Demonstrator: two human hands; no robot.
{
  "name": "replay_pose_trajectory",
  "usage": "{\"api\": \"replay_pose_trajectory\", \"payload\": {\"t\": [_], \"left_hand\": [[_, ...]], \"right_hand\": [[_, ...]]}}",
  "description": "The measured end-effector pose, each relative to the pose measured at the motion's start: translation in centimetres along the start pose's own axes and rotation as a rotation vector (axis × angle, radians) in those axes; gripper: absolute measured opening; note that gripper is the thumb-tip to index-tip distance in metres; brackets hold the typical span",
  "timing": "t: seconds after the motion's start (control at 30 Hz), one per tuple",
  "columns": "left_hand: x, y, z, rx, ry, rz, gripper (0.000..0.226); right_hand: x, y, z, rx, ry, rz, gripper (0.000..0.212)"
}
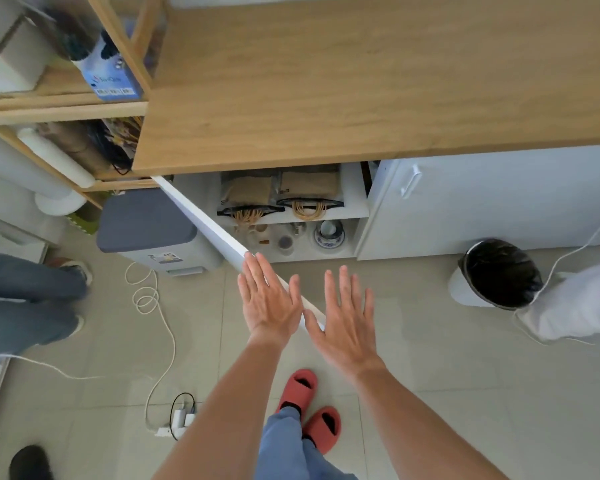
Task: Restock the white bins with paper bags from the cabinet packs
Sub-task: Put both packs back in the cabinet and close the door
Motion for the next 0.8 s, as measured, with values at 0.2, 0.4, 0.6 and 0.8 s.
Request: {"api": "replay_pose_trajectory", "payload": {"t": [0.2, 0.4, 0.6, 0.8], "left_hand": [[-0.5, 2.6, 2.6, 0.07, 0.11, -0.006, 0.082], [-1.3, 6.1, 5.0, 0.216, 0.219, -0.009, 0.077], [-2.1, 9.9, 7.1, 0.335, 0.161, 0.018, 0.074], [-2.5, 13.5, 8.6, 0.339, 0.141, 0.005, 0.07]], "right_hand": [[-1.1, 2.9, 2.4, 0.111, -0.091, 0.064, 0.073], [-3.6, 7.3, 5.7, 0.338, 0.017, 0.115, 0.08], [-7.3, 13.6, 8.1, 0.251, -0.014, 0.13, 0.093], [-9.8, 18.8, 8.7, 0.203, -0.061, 0.116, 0.098]]}}
Point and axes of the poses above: each hand's wrist, its own y-axis towards the middle knuckle, its own x-axis out of the palm, z = x × y, the point moved 10 cm from there along y, towards the middle knuckle, and after that the axes turned 8 degrees about -z, right-handed, at the moved point
